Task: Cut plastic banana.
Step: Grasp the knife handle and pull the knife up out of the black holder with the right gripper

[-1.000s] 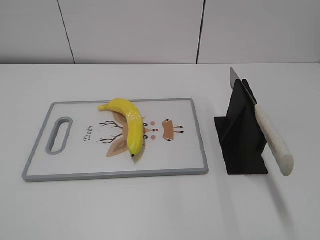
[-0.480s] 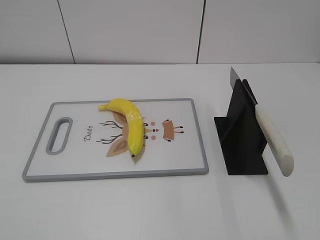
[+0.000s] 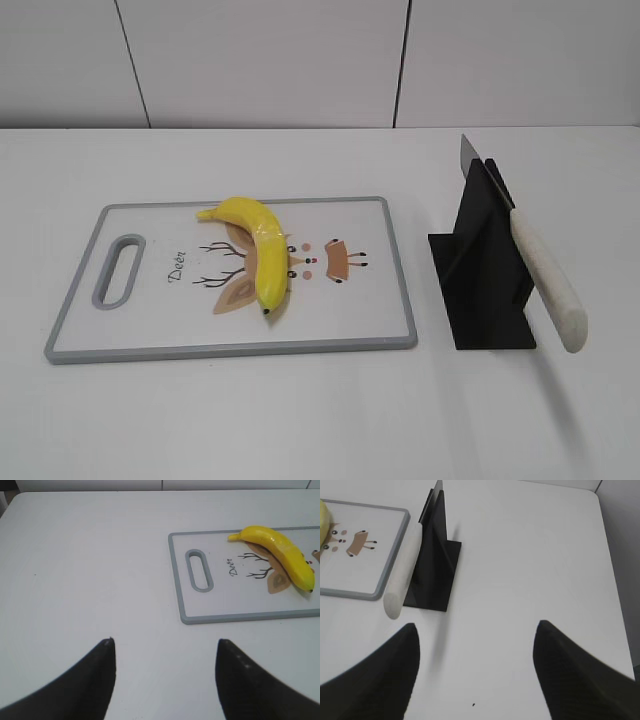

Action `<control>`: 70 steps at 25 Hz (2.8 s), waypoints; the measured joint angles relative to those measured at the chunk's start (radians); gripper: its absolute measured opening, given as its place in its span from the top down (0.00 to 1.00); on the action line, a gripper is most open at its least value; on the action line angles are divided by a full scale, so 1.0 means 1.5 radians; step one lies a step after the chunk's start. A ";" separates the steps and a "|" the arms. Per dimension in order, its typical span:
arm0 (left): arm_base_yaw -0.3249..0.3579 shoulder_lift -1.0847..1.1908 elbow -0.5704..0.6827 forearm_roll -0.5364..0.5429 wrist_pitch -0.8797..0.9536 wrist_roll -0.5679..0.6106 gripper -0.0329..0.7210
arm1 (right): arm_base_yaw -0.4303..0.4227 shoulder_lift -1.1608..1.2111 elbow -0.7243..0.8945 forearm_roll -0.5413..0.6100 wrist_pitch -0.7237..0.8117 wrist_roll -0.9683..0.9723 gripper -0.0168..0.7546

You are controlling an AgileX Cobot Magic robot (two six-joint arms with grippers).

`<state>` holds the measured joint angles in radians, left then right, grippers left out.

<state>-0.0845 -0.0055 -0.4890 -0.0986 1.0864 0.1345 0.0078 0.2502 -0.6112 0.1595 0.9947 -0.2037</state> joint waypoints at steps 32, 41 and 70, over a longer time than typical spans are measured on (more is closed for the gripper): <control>0.000 0.000 0.000 0.000 0.000 0.000 0.18 | 0.226 0.678 -0.261 0.001 0.040 0.176 0.27; 0.000 0.000 0.000 0.001 0.000 0.000 0.18 | 0.226 0.812 -0.263 0.041 0.010 0.160 0.27; 0.000 0.000 0.000 0.002 0.000 0.000 0.19 | 0.224 0.898 -0.364 0.032 0.117 0.211 0.73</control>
<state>-0.0845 -0.0055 -0.4890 -0.0963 1.0864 0.1345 0.3439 1.5967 -1.1576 0.2069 1.1709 0.1124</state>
